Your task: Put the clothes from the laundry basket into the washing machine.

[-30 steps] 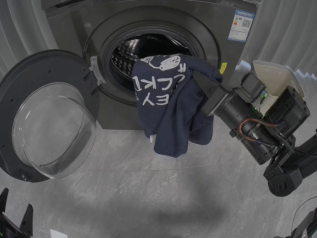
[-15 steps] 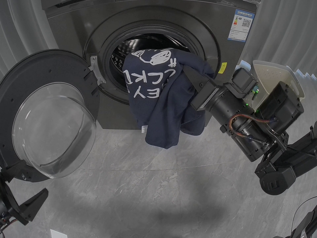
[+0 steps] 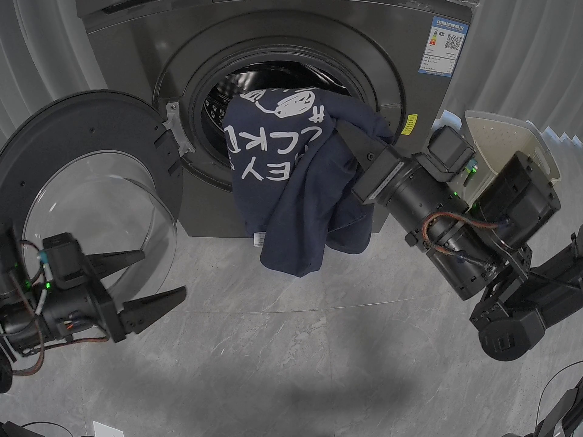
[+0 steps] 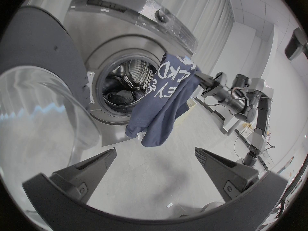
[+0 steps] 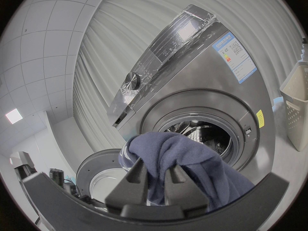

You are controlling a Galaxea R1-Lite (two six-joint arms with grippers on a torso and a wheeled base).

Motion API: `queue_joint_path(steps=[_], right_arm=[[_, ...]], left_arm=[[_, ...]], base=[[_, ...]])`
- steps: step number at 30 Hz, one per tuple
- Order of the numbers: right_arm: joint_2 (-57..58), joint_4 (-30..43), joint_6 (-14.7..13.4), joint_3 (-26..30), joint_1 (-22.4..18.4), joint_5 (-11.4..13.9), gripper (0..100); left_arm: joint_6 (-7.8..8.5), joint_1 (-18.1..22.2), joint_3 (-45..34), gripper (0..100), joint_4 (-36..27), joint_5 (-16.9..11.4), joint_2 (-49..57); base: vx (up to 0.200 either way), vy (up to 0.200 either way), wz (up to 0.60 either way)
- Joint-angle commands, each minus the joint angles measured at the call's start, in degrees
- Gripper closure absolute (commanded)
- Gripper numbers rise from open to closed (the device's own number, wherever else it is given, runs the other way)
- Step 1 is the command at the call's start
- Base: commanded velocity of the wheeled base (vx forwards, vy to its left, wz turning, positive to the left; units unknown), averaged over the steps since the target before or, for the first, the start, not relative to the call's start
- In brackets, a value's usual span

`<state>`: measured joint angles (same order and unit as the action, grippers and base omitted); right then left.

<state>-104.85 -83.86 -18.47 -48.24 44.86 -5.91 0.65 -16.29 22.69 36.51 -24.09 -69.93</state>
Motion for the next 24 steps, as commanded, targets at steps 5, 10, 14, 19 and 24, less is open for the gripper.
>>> queue_joint_path(steps=[5,10,14,19,24], right_arm=[[4.22,0.1,-0.52,4.38,0.58,0.38,100],[5.62,0.45,-0.52,5.44,1.54,0.38,100],[5.97,0.54,-0.52,6.31,2.25,0.38,100],[5.97,0.54,-0.43,6.4,2.78,0.29,100],[5.97,0.54,-0.43,6.4,3.39,0.29,100]], left_arm=[[-0.56,-4.54,6.76,0,9.19,1.94,-21.13],[-1.53,-5.07,10.27,0,11.04,2.47,-26.49],[-1.79,-5.07,12.38,0,12.0,3.08,-29.48],[-2.49,-4.63,15.02,0,15.61,3.96,-34.14],[-2.76,-4.37,17.92,0,17.63,4.05,-36.86]], base=[[0.0,0.0,0.0],[0.0,0.0,0.0],[0.0,0.0,0.0],[0.0,0.0,0.0],[0.0,0.0,0.0]])
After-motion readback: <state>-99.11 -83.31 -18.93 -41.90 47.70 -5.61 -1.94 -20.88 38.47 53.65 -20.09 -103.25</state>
